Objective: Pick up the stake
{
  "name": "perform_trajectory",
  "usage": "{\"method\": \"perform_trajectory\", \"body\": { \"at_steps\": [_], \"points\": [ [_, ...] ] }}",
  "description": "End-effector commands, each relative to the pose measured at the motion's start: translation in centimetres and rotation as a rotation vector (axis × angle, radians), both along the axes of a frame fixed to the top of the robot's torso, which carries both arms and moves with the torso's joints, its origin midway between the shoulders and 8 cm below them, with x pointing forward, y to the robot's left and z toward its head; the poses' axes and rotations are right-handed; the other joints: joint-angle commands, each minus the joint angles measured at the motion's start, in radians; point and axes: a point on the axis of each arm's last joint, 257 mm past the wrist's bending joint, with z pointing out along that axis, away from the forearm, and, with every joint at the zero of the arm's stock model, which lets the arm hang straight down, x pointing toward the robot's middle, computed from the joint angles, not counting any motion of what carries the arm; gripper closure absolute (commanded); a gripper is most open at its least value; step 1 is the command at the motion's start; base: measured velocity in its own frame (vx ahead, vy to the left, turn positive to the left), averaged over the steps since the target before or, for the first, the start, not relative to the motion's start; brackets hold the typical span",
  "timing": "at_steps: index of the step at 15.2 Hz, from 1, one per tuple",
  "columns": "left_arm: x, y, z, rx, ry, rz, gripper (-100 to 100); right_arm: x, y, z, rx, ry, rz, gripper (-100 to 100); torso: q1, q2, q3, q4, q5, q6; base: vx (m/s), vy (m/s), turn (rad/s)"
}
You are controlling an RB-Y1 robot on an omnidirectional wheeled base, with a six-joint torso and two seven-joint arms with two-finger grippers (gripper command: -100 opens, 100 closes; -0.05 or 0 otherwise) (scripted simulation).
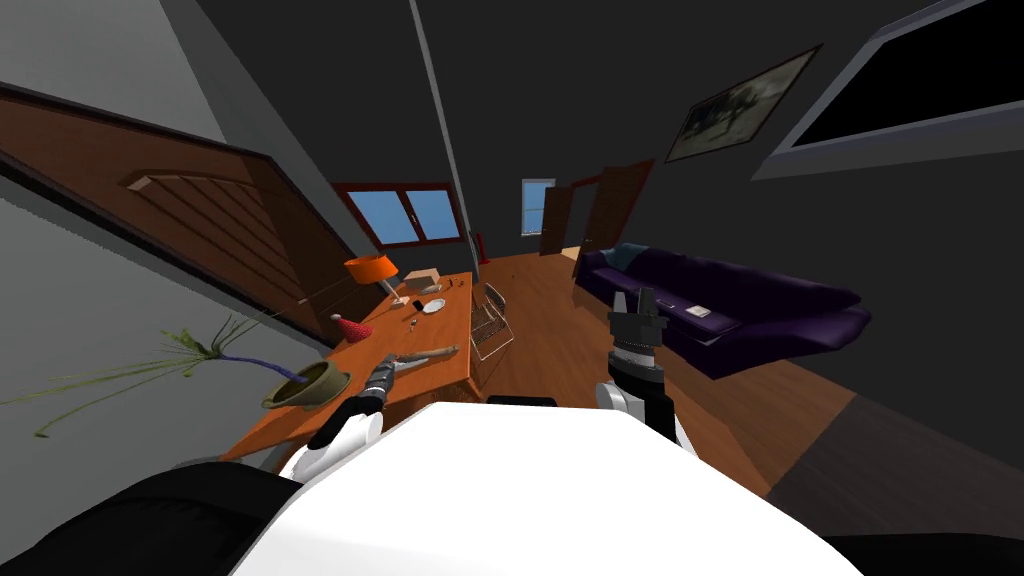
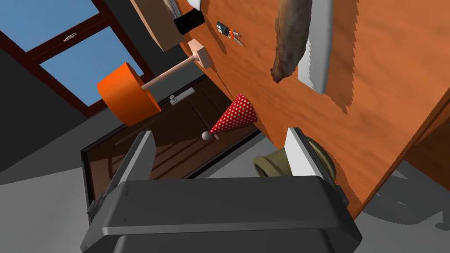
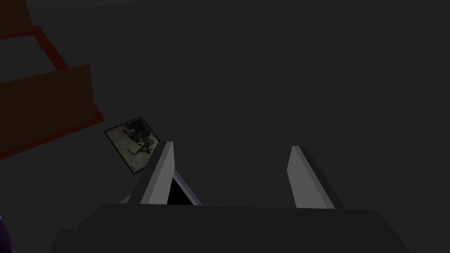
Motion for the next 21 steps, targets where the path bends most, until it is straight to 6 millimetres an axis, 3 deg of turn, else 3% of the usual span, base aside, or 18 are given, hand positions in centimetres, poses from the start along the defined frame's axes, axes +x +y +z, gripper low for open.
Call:
{"method": "perform_trajectory", "body": {
  "at_steps": [1,2,3,4,5,6,7,8,11,13,14,17,19,21],
  "points": [
    [-2.7,1.0,-2.2,-0.042,0.066,0.048,-100,0.0,0.0,0.0,0.000,0.000,0.000,0,0.000,0.000,0.000,0.000,0.000,0.000,0.066,-0.043,-0.183],
    [-2.7,0.9,-2.4,-0.046,0.072,0.049,-100,0.0,0.0,0.0,0.000,0.000,0.000,0,0.000,0.000,0.000,0.000,0.000,0.000,0.070,-0.038,-0.132],
    [-4.5,1.5,-4.1,-0.078,0.116,0.084,-100,0.0,0.0,0.0,0.000,0.000,0.000,0,0.000,-0.001,0.000,0.000,0.000,0.000,0.079,-0.034,-0.162],
    [-4.5,1.5,-4.1,-0.079,0.118,0.084,-100,0.0,0.0,0.0,0.000,0.000,0.000,0,0.000,-0.001,-0.001,0.000,0.000,0.000,0.086,-0.026,-0.137],
    [-6.2,1.8,-5.7,-0.112,0.157,0.117,-100,0.0,0.0,0.0,0.000,0.000,0.000,0,0.001,-0.002,-0.001,0.000,0.000,0.000,0.100,-0.020,-0.155],
    [-6.2,1.8,-5.8,-0.115,0.162,0.117,-100,0.0,0.0,0.0,0.000,0.000,0.000,0,0.001,-0.003,-0.001,0.000,0.000,0.000,0.090,-0.015,-0.119],
    [-7.9,2.0,-7.4,-0.148,0.199,0.149,-100,0.0,0.0,0.0,0.000,0.000,0.000,0,0.001,-0.003,-0.002,-0.001,0.000,0.000,0.094,-0.013,-0.151],
    [-8.0,2.0,-7.4,-0.150,0.203,0.149,-100,0.0,0.0,0.0,0.000,0.000,0.000,0,0.002,-0.003,-0.002,-0.001,0.000,0.000,0.089,-0.006,-0.113],
    [-11.1,2.1,-10.2,-0.215,0.275,0.206,-100,0.0,0.0,0.0,0.000,0.000,0.000,0,0.003,-0.003,-0.002,-0.001,0.001,0.000,0.093,0.012,-0.145],
    [-11.2,2.0,-10.4,-0.220,0.281,0.207,-100,0.0,0.0,0.0,0.000,0.000,0.000,0,0.004,-0.003,-0.002,-0.001,0.001,0.000,0.080,0.014,-0.087],
    [-12.7,1.9,-11.7,-0.252,0.317,0.232,-100,0.0,0.0,0.0,0.000,0.000,0.000,0,0.003,-0.002,-0.001,-0.001,0.001,0.000,0.066,0.004,-0.103],
    [-14.1,1.8,-12.8,-0.282,0.351,0.255,-100,0.0,0.0,0.0,0.000,0.000,0.000,0,0.003,-0.002,-0.001,0.000,0.001,0.000,0.074,0.016,-0.134],
    [-16.5,1.6,-14.7,-0.334,0.411,0.294,-100,0.0,0.0,0.0,0.000,0.000,0.000,0,0.004,-0.003,-0.001,0.000,0.001,0.000,0.119,0.034,-0.182],
    [-17.6,1.4,-15.5,-0.357,0.440,0.311,-100,0.0,0.0,0.0,0.000,0.000,0.000,0,0.005,-0.005,-0.003,-0.001,0.001,0.000,0.122,0.050,-0.145]
  ]
}}
